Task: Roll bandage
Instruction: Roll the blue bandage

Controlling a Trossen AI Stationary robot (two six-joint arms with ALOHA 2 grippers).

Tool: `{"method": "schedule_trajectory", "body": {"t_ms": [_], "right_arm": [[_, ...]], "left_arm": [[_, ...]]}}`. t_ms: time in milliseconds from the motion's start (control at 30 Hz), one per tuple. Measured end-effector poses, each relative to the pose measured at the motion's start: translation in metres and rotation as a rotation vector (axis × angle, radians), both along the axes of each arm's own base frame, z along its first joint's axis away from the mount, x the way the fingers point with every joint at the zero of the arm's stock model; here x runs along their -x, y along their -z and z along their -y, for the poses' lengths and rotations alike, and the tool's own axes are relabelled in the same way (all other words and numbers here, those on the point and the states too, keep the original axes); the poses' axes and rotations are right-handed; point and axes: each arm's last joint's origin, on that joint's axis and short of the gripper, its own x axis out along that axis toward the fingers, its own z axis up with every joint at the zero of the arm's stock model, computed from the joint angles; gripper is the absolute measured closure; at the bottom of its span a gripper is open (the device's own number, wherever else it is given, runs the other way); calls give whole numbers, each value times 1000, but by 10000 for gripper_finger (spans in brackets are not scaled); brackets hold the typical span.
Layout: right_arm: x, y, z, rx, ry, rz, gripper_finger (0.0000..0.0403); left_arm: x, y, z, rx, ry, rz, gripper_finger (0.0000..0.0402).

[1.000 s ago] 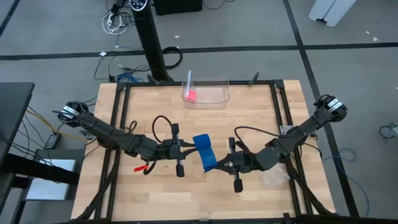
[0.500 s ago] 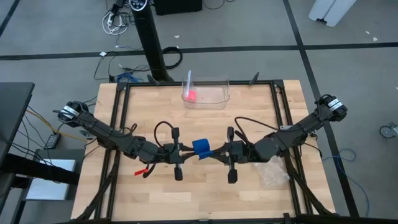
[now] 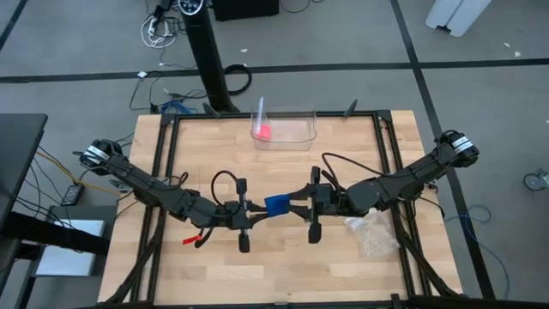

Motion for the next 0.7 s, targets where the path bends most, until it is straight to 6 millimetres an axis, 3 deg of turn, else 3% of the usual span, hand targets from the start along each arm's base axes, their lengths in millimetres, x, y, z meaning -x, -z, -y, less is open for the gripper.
{"method": "schedule_trajectory", "body": {"t_ms": [300, 700], "right_arm": [[0, -4, 1, -37, -11, 40, 251], [-5, -5, 9, -73, -15, 55, 248]], "left_arm": [[0, 0, 1, 5, 46, -4, 384], [-6, 8, 5, 2, 75, -19, 384]]}}
